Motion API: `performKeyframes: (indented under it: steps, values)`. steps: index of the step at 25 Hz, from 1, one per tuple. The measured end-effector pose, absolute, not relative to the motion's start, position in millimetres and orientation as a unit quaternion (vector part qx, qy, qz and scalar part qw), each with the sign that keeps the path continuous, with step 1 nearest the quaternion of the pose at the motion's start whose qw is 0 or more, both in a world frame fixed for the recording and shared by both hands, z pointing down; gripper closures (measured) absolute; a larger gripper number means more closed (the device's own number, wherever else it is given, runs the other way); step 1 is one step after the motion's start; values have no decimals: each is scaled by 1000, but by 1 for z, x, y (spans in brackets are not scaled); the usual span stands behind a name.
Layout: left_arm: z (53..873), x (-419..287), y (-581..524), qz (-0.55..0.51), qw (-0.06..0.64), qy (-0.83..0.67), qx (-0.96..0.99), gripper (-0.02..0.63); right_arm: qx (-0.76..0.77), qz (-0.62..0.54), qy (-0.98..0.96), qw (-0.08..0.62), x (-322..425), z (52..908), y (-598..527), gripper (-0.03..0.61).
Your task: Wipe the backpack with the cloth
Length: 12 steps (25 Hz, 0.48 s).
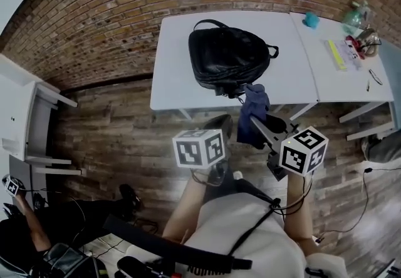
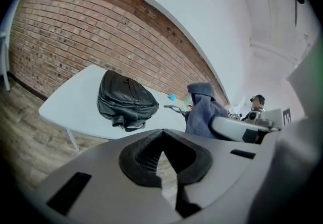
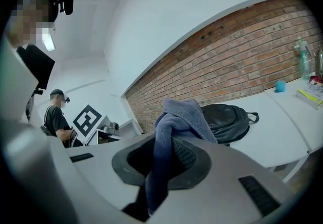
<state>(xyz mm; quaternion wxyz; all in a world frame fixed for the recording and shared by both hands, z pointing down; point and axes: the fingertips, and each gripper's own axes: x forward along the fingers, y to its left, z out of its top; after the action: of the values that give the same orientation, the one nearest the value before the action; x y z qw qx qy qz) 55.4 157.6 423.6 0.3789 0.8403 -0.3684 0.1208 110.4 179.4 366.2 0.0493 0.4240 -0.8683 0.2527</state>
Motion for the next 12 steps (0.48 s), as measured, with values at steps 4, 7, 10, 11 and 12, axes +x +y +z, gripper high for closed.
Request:
performKeyframes:
  steps: [4, 7, 10, 11, 12]
  values:
    - [404, 66, 162, 122, 359, -365, 851, 611, 431, 257, -864, 44, 119, 362, 193, 531]
    - [393, 67, 159, 120, 346, -360, 858, 611, 429, 255, -865, 44, 118, 360, 188, 532]
    - [384, 64, 149, 116, 335, -358, 864, 611, 430, 247, -868, 43, 118, 354, 174, 531]
    - [381, 62, 145, 116, 332, -360, 864, 611, 429, 244, -868, 45, 116, 353, 170, 532]
    - [380, 58, 142, 117, 330, -361, 864, 611, 429, 241, -869, 47, 114, 351, 167, 532]
